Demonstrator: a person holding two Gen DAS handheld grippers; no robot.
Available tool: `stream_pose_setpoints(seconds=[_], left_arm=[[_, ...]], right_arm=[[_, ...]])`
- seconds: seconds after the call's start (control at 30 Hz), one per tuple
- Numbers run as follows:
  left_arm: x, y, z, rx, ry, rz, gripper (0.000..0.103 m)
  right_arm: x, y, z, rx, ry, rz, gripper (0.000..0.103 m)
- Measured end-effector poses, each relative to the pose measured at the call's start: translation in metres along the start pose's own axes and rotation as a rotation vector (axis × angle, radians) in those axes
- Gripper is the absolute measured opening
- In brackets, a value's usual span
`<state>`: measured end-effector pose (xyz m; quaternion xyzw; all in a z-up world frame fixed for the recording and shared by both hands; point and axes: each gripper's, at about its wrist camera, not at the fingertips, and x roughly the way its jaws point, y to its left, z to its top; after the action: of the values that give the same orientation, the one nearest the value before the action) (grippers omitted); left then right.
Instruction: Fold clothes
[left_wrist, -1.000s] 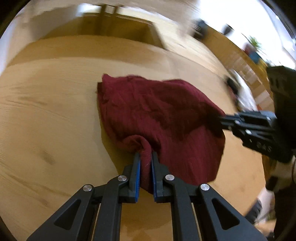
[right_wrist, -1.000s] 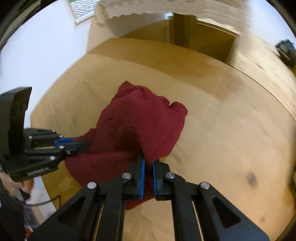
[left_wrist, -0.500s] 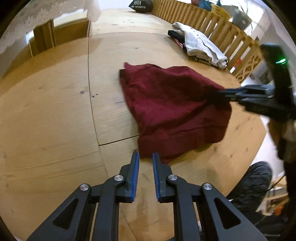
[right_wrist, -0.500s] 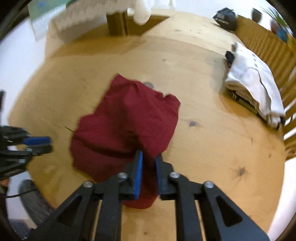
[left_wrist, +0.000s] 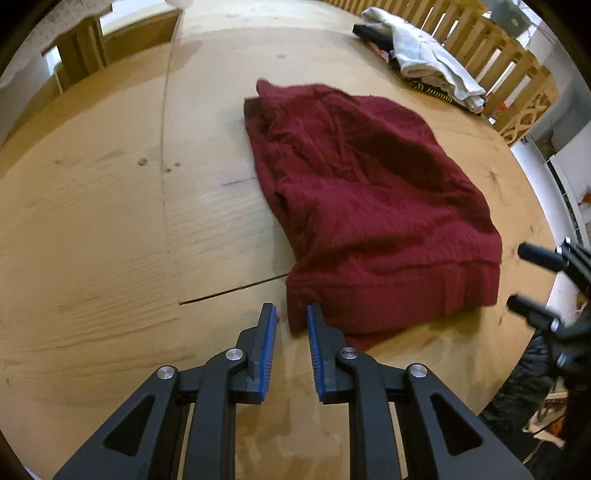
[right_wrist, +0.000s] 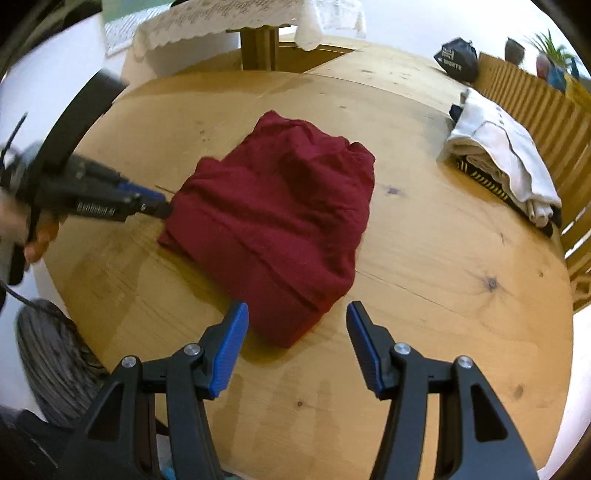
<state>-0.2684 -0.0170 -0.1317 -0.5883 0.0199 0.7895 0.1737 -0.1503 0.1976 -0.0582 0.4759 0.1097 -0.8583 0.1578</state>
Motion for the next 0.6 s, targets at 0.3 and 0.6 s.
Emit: stream_pose_setpoints(seconds=[0.3,0.6], left_arm=[[-0.014,-0.001,-0.004,-0.074,-0.023,-0.065,0.048],[-0.006,-0.017,0.005,-0.076,0.003,-0.07,0.052]], right_arm=[[0.013,-0.005,-0.004,0.001,0.001,-0.03,0.055],[0.026,-0.008,-0.01,0.01,0.017,-0.032,0.055]])
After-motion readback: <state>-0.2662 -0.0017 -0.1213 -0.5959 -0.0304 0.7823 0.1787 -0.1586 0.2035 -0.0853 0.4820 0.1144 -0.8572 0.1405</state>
